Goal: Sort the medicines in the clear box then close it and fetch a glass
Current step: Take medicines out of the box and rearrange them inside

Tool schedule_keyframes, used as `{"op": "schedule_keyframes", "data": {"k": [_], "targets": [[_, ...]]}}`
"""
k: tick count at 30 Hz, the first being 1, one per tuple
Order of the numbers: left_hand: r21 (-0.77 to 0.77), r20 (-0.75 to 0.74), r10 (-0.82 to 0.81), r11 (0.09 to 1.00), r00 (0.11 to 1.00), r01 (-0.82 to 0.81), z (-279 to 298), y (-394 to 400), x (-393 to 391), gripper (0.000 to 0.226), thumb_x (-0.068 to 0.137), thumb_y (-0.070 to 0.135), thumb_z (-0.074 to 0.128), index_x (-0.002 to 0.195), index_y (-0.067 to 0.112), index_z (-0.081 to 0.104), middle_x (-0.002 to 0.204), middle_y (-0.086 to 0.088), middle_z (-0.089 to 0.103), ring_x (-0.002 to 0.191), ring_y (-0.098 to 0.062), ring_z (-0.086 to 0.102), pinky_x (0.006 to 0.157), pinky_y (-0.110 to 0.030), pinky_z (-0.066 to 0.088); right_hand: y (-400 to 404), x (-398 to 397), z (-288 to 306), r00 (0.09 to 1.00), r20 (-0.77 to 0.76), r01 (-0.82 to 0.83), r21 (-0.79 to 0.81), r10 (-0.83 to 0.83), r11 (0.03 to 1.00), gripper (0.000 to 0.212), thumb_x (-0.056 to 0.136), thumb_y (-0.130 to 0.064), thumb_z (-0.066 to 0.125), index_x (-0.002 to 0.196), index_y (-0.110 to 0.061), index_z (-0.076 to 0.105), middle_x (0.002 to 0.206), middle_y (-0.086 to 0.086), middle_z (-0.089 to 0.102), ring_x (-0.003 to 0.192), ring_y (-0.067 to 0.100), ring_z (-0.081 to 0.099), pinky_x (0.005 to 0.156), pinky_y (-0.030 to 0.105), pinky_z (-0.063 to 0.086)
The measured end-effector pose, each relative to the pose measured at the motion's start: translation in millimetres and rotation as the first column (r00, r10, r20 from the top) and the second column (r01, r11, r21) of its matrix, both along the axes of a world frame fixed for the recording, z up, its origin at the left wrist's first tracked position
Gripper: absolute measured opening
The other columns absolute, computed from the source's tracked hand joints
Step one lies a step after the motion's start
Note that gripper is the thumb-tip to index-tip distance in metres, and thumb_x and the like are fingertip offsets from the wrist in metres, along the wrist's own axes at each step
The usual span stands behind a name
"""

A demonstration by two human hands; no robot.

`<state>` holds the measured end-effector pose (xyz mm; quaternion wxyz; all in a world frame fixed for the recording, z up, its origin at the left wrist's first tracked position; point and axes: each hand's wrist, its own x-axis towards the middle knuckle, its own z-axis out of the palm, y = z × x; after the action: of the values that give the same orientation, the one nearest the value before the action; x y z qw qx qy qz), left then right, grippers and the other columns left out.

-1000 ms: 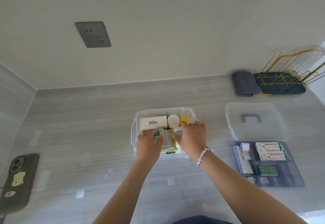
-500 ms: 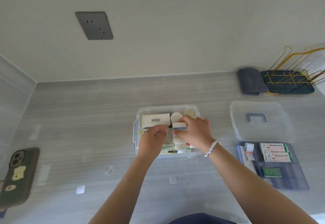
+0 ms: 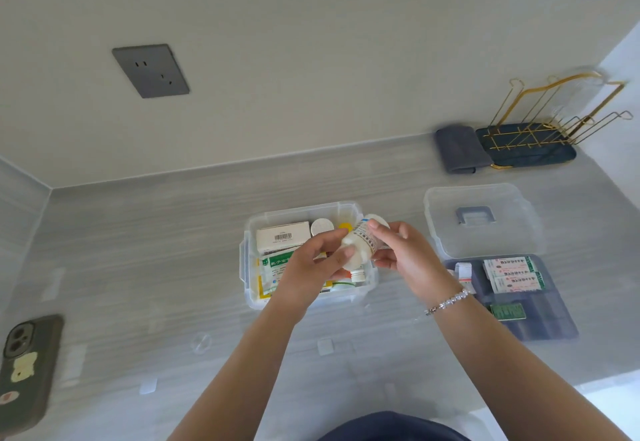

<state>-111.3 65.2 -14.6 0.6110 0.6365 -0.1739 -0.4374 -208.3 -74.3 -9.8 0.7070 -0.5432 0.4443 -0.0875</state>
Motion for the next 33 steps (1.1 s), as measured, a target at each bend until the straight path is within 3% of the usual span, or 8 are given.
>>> {"op": "schedule_keyframes", "data": {"k": [4, 7, 12, 16, 21, 28, 31, 33], "targets": [[0.062, 0.053, -0.027, 0.998, 0.998, 0.023, -0.4, -22.7, -14.4, 0.028, 0.079, 0.015, 0.071, 0.098, 0.035, 0.066, 0.098, -0.002, 0.067, 0.087, -0.018, 0.065, 0.077, -0.028, 0.056, -10.7, -38.2, -10.7, 0.989, 0.056, 0.127, 0.11, -0.134, 0.986, 0.026, 0.084, -0.029, 0.065, 0.09, -0.007, 0.052, 0.085, 0.01, 0.07, 0.071, 0.021, 0.069, 0.06, 0.026, 0.054], [0.145, 0.219, -0.119, 0.985, 0.968, 0.088, -5.5, -46.3, -30.2, 0.028, 0.075, 0.019, 0.073, 0.092, 0.04, 0.065, 0.087, 0.013, 0.066, 0.076, -0.001, 0.061, 0.064, -0.012, 0.05, -20.5, -65.6, -23.3, 0.986, -0.003, 0.165, 0.188, -0.168, 0.968, 0.027, 0.089, -0.024, 0.058, 0.106, -0.003, 0.054, 0.096, 0.017, 0.069, 0.081, 0.027, 0.069, 0.064, 0.028, 0.056], [0.251, 0.336, -0.273, 0.948, 0.901, 0.194, -20.3, -85.6, -55.7, 0.034, 0.075, 0.02, 0.073, 0.108, 0.025, 0.065, 0.098, 0.012, 0.064, 0.089, -0.008, 0.06, 0.076, -0.017, 0.047, -33.9, -106.0, -48.0, 0.989, -0.097, 0.129, 0.159, -0.114, 0.979, 0.022, 0.091, -0.02, 0.055, 0.11, -0.031, 0.059, 0.088, 0.005, 0.065, 0.074, 0.014, 0.062, 0.068, 0.024, 0.049], [0.341, 0.397, -0.378, 0.907, 0.836, 0.248, -34.1, -106.5, -72.8, 0.04, 0.076, 0.019, 0.071, 0.115, 0.024, 0.063, 0.109, 0.01, 0.059, 0.093, -0.005, 0.055, 0.079, -0.017, 0.04, -39.6, -112.0, -56.3, 0.98, -0.119, 0.187, 0.244, -0.162, 0.952, 0.024, 0.094, -0.023, 0.047, 0.11, -0.017, 0.063, 0.1, 0.009, 0.064, 0.077, 0.015, 0.059, 0.073, 0.027, 0.048], [0.456, 0.426, -0.509, 0.835, 0.748, 0.309, -48.3, -115.2, -82.3, 0.044, 0.076, 0.014, 0.072, 0.117, 0.024, 0.062, 0.114, 0.007, 0.055, 0.098, -0.01, 0.054, 0.08, -0.018, 0.038, -45.3, -113.9, -58.6, 0.977, -0.081, 0.211, 0.377, -0.195, 0.902, 0.039, 0.095, -0.024, 0.047, 0.121, 0.003, 0.057, 0.133, 0.027, 0.052, 0.119, 0.041, 0.051, 0.1, 0.035, 0.043], [0.46, 0.371, -0.516, 0.824, 0.772, 0.329, -56.9, -108.2, -82.3, 0.036, 0.074, 0.013, 0.074, 0.106, 0.027, 0.068, 0.098, 0.012, 0.054, 0.089, -0.007, 0.055, 0.079, -0.02, 0.042, -47.4, -115.6, -67.0, 0.998, 0.015, 0.045, 0.389, -0.055, 0.92, 0.032, 0.096, -0.019, 0.046, 0.12, 0.001, 0.055, 0.066, -0.01, 0.069, 0.08, 0.007, 0.06, 0.114, 0.042, 0.031], [0.419, 0.337, -0.507, 0.835, 0.794, 0.356, -57.1, -102.9, -82.1, 0.029, 0.075, 0.012, 0.072, 0.101, 0.026, 0.072, 0.083, 0.024, 0.056, 0.077, 0.007, 0.056, 0.068, -0.007, 0.041, -43.6, -118.7, -68.5, 1.0, 0.006, -0.006, 0.308, 0.005, 0.951, 0.034, 0.096, -0.014, 0.046, 0.127, -0.002, 0.054, 0.119, 0.012, 0.065, 0.118, 0.02, 0.056, 0.113, 0.04, 0.033], [0.407, 0.311, -0.477, 0.848, 0.822, 0.339, -57.6, -99.3, -83.5, 0.03, 0.077, 0.01, 0.07, 0.1, 0.029, 0.072, 0.082, 0.023, 0.058, 0.076, 0.009, 0.056, 0.066, -0.005, 0.04, -41.7, -119.4, -69.5, 1.0, -0.009, 0.02, 0.295, -0.018, 0.955, 0.035, 0.095, -0.01, 0.047, 0.128, 0.0, 0.053, 0.13, 0.019, 0.057, 0.125, 0.026, 0.051, 0.112, 0.04, 0.034]]}}
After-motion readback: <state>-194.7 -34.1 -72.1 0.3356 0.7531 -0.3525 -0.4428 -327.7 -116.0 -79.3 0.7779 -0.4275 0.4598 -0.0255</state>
